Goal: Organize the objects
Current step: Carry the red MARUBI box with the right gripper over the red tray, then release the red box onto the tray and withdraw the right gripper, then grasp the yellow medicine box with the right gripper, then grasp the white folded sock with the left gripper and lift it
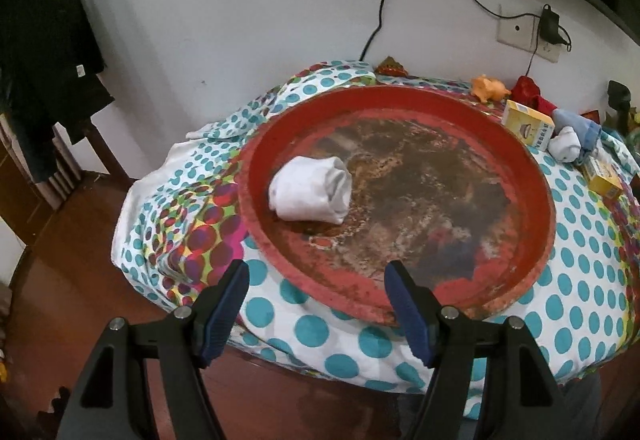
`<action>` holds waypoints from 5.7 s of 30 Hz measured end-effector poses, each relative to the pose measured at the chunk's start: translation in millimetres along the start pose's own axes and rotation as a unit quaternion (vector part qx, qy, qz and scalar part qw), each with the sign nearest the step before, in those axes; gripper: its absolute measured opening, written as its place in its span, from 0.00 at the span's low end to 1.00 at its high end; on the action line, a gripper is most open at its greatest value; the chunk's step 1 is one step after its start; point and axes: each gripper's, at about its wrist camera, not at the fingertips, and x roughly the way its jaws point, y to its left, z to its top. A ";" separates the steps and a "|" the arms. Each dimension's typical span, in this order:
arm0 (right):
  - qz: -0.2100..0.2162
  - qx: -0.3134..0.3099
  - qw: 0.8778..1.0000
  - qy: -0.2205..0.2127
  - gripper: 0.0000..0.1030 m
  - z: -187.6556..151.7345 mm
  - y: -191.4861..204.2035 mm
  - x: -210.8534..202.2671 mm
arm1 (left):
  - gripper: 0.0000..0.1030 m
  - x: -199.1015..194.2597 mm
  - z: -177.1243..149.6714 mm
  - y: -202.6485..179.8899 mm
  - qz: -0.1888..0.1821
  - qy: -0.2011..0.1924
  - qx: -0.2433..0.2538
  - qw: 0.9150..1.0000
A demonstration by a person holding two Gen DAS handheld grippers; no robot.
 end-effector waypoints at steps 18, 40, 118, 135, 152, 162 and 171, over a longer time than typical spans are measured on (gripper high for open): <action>0.173 -0.160 0.972 -0.006 0.26 22.9 241.7 -14.0 | 0.70 5.9 1.2 36.4 0.008 0.017 -0.039 0.999; 0.156 -0.192 0.968 0.053 0.27 76.0 336.3 77.5 | 0.70 20.0 -3.2 37.9 0.002 0.034 -0.023 0.999; 0.037 0.049 0.997 0.040 0.88 14.4 -39.4 79.7 | 0.70 70.7 94.2 -323.1 -0.288 0.025 0.240 0.927; 0.020 0.029 0.998 0.051 0.92 15.9 -28.6 83.7 | 0.70 114.6 118.5 -367.0 -0.244 0.023 0.293 0.924; 0.021 0.030 0.998 0.050 0.92 16.4 -28.2 84.7 | 0.46 125.9 116.4 -368.3 -0.207 0.024 0.278 0.937; 0.020 0.030 0.998 0.050 0.93 16.4 -27.5 85.3 | 0.45 119.9 112.2 -359.8 -0.217 0.034 0.263 0.939; 0.020 0.030 0.998 0.050 0.93 16.8 -27.6 85.9 | 0.45 109.6 97.7 -354.5 -0.208 0.032 0.262 0.942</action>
